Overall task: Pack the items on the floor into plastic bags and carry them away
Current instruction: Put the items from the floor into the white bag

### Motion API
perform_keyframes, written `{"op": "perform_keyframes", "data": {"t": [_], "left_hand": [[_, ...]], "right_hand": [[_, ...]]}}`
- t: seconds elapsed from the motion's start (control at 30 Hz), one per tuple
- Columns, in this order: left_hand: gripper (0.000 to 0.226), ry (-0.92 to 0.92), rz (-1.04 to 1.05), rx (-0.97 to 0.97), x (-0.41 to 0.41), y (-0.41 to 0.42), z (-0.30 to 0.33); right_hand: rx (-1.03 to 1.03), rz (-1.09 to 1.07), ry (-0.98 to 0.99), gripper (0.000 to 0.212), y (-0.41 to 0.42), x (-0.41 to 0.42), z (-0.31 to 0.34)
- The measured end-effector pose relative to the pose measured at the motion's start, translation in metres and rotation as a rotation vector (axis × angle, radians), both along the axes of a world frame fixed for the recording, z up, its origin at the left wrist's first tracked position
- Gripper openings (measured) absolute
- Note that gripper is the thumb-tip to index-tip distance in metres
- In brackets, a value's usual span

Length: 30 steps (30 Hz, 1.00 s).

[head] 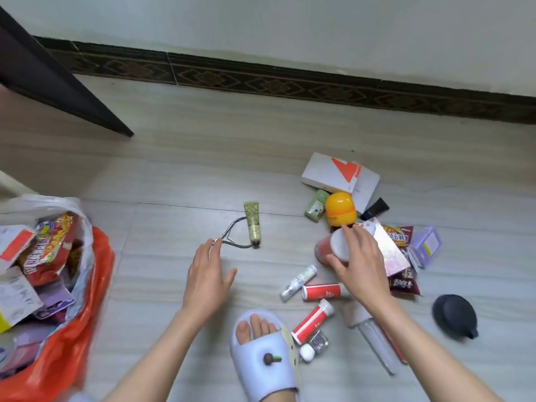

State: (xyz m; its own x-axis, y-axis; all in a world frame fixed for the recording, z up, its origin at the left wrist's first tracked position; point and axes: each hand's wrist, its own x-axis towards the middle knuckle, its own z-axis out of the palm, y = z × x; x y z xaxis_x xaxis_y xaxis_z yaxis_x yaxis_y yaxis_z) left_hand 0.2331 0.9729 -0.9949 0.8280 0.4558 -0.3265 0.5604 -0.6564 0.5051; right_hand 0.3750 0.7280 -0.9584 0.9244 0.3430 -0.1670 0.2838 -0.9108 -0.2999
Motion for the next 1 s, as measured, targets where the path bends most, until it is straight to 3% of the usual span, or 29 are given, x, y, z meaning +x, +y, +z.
{"op": "perform_keyframes", "data": {"t": [0.2,0.4,0.57,0.77,1.0], "left_hand": [[0.073,0.109,-0.08,0.049,0.029,0.023,-0.037],[0.018,0.0,0.065,0.052,0.044,0.039,-0.055],[0.015,-0.004,0.027,0.029,0.042,0.045,-0.05],[0.01,-0.094,-0.092,0.029,0.034,0.066,0.007],[0.015,0.077,-0.217,0.267,0.013,0.142,0.136]], "right_hand": [[-0.083,-0.038,0.152,0.078,0.009,0.013,-0.011],[-0.121,-0.003,0.144,0.079,0.011,0.008,-0.011],[-0.11,0.015,0.098,0.069,0.017,0.002,-0.008],[-0.092,0.173,0.05,0.065,0.04,-0.012,0.026],[-0.017,0.538,-0.022,0.061,0.137,-0.026,0.126]]}}
